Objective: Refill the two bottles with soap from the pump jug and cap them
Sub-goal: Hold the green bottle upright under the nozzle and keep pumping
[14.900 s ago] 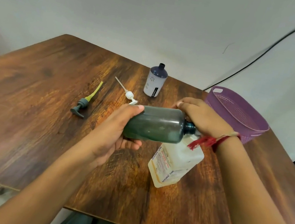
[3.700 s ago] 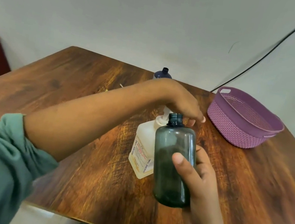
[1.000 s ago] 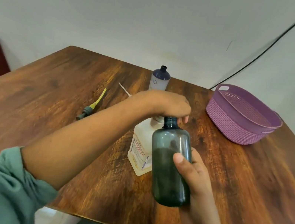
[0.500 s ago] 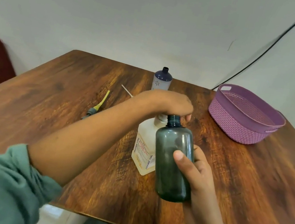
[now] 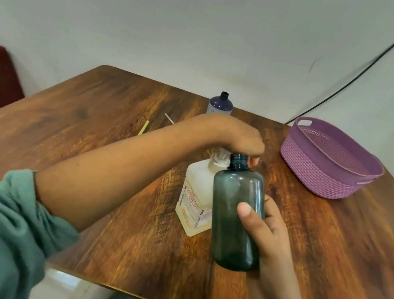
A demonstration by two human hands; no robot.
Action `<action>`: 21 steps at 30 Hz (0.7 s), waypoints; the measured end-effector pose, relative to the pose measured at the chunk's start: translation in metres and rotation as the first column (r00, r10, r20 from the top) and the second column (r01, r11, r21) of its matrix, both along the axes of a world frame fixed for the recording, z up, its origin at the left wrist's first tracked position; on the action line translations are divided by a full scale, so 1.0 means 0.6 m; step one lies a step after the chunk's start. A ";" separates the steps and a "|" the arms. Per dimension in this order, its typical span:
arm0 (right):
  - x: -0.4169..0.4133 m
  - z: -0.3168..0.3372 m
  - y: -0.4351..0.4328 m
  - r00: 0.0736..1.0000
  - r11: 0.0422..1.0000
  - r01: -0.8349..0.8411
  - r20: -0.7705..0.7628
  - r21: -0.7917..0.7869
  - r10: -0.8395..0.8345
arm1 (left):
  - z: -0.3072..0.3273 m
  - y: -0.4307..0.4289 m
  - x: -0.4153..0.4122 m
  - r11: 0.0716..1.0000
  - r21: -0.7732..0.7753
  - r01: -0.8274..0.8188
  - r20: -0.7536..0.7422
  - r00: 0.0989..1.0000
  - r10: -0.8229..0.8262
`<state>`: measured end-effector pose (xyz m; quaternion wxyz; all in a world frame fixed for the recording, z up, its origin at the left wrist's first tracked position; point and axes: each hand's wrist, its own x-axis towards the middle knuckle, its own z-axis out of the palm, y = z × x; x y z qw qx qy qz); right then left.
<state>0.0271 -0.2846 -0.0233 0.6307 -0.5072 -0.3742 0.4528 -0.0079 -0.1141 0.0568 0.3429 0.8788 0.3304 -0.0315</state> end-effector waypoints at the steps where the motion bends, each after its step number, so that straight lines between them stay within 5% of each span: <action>1: 0.001 0.001 0.000 1.000 1.000 0.000 -0.003 0.001 0.000 | 0.003 0.000 0.000 1.000 -0.012 -0.014 0.007 1.000 0.014; 7: 0.001 -0.005 0.002 0.999 1.000 0.000 0.042 -0.025 0.001 | -0.014 -0.011 -0.009 1.000 -0.018 -0.023 0.110 0.994 0.025; 13: 0.000 -0.004 0.000 0.999 1.000 0.023 0.031 0.013 -0.023 | 0.008 -0.007 -0.002 0.994 0.105 0.044 -0.091 0.995 -0.034; 18: 0.004 -0.009 0.001 0.998 1.000 0.023 0.061 0.002 -0.023 | -0.011 -0.007 0.001 1.000 0.008 0.029 0.042 0.999 -0.029; 21: 0.002 -0.010 0.004 0.998 1.000 0.018 0.059 0.002 -0.018 | -0.009 -0.007 -0.003 0.996 0.075 0.043 0.006 0.999 -0.043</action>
